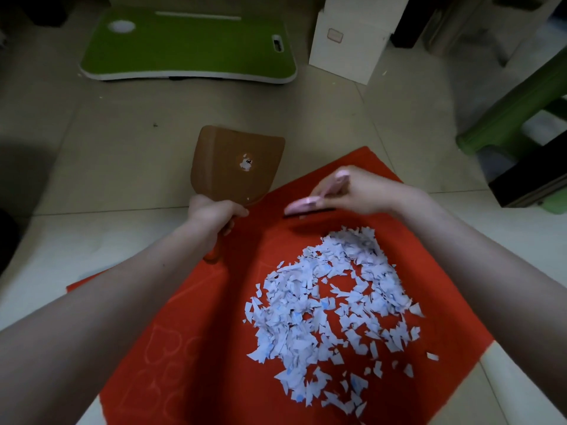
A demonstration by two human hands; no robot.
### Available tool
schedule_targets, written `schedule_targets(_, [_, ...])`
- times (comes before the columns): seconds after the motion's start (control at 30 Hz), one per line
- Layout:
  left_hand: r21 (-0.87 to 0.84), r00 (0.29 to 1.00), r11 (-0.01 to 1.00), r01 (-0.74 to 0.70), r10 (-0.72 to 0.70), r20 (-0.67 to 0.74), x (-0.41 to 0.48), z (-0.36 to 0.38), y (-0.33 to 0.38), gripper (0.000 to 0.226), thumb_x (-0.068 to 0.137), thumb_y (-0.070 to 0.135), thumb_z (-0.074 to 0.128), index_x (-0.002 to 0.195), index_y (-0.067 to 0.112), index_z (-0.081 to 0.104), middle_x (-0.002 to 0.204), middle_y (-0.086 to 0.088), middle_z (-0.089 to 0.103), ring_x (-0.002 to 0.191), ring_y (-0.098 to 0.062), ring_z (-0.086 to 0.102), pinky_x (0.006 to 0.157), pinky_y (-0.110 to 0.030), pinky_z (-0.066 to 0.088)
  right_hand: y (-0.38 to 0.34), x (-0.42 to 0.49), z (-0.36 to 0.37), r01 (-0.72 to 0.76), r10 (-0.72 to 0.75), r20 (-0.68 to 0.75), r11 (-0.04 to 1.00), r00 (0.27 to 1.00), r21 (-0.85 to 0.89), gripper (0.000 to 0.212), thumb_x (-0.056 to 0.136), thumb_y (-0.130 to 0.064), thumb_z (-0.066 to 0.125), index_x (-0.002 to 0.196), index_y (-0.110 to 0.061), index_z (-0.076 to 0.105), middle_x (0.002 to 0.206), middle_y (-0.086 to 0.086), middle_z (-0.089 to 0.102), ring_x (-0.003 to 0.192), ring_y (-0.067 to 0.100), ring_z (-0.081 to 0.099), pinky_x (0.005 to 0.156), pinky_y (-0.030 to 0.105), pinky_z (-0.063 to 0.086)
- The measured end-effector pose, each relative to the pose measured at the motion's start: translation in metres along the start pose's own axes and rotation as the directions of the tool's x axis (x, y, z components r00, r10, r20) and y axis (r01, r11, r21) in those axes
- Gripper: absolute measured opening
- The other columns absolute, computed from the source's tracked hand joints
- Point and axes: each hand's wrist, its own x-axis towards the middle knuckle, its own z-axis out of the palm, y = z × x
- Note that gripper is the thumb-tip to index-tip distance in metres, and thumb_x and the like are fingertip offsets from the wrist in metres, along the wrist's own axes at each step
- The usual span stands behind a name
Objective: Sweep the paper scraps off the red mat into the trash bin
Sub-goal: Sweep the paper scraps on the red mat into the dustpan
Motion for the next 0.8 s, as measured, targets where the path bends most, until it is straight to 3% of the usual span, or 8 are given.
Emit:
schedule_targets(0.1, [0.005,1.0,1.0,-0.002,0.002,0.004,-0.002,-0.001,0.001,0.027,0.068,-0.004,0.076,0.071,0.008,0.053,0.058,-0.007,0.05,0.044,-0.015,0.042,0.04,-0.023,0.036,0.031,0.022,0.007,-0.166,0.151,-0.234,0.985,0.96,-0.044,0.019,0.083,-0.038,0.066,0.091,-0.022,0.07,0.089,0.003,0.072,0.086,0.024,0.067,0.077,0.045,0.054])
schedule_targets(0.23, [0.003,1.0,1.0,-0.004,0.004,0.001,-0.002,-0.002,-0.001,0.026,0.067,-0.004,0.077,0.073,0.007,0.054,0.06,-0.009,0.051,0.041,-0.015,0.042,0.041,-0.025,0.036,0.028,0.046,0.031,-0.205,0.159,-0.279,0.968,0.947,-0.144,0.016,0.088,-0.032,0.062,0.099,-0.024,0.07,0.102,0.004,0.071,0.095,0.026,0.064,0.079,0.04,0.052])
schedule_targets(0.4, [0.003,1.0,1.0,-0.005,0.005,0.014,-0.003,0.0,-0.002,0.027,0.067,-0.005,0.076,0.077,0.007,0.054,0.061,-0.009,0.051,0.04,-0.014,0.041,0.038,-0.022,0.035,0.026,0.057,0.034,-0.218,0.194,-0.125,0.948,0.973,-0.232,0.016,0.09,-0.033,0.06,0.097,-0.022,0.068,0.097,0.002,0.07,0.092,0.024,0.064,0.076,0.036,0.051])
schedule_targets(0.53, [0.001,1.0,1.0,-0.002,0.002,0.008,-0.001,0.001,-0.002,0.027,0.067,-0.005,0.076,0.079,0.006,0.055,0.063,-0.01,0.053,0.04,-0.014,0.042,0.037,-0.021,0.035,0.019,0.042,0.004,-0.147,0.228,0.146,0.894,0.963,-0.424,0.017,0.089,-0.033,0.061,0.093,-0.018,0.067,0.097,0.008,0.067,0.09,0.027,0.061,0.073,0.033,0.045])
schedule_targets(0.6, [-0.001,1.0,1.0,-0.001,0.001,0.013,0.0,0.002,-0.002,0.026,0.067,-0.005,0.076,0.078,0.007,0.056,0.065,-0.01,0.054,0.041,-0.014,0.042,0.037,-0.02,0.035,0.017,0.029,-0.012,-0.134,0.259,0.234,0.887,0.937,-0.442,0.007,0.087,-0.033,0.064,0.08,-0.03,0.066,0.095,0.005,0.068,0.085,0.025,0.062,0.072,0.032,0.045])
schedule_targets(0.67, [0.005,1.0,1.0,-0.002,0.002,0.012,0.0,0.003,-0.002,0.026,0.067,-0.004,0.076,0.075,0.008,0.054,0.064,-0.009,0.054,0.043,-0.015,0.043,0.038,-0.021,0.035,0.011,0.019,-0.028,-0.157,0.268,0.228,0.898,0.936,-0.41,0.006,0.084,-0.034,0.065,0.08,-0.039,0.065,0.094,-0.002,0.069,0.086,0.019,0.064,0.079,0.033,0.052])
schedule_targets(0.73, [0.013,1.0,1.0,-0.006,0.006,0.017,0.001,0.005,-0.002,0.026,0.067,-0.004,0.076,0.072,0.008,0.054,0.062,-0.009,0.053,0.042,-0.015,0.042,0.038,-0.021,0.035,0.006,0.014,-0.036,-0.175,0.266,0.197,0.906,0.944,-0.384,0.012,0.086,-0.033,0.064,0.097,-0.029,0.067,0.093,-0.003,0.068,0.087,0.018,0.063,0.083,0.035,0.052])
schedule_targets(0.8, [0.015,1.0,1.0,-0.004,0.003,0.016,0.001,0.007,-0.004,0.026,0.067,-0.005,0.076,0.07,0.008,0.053,0.059,-0.008,0.051,0.042,-0.015,0.042,0.038,-0.021,0.035,0.006,0.02,-0.034,-0.189,0.23,0.076,0.915,0.97,-0.356,0.018,0.088,-0.029,0.063,0.099,-0.015,0.067,0.093,0.006,0.068,0.087,0.024,0.062,0.079,0.035,0.049])
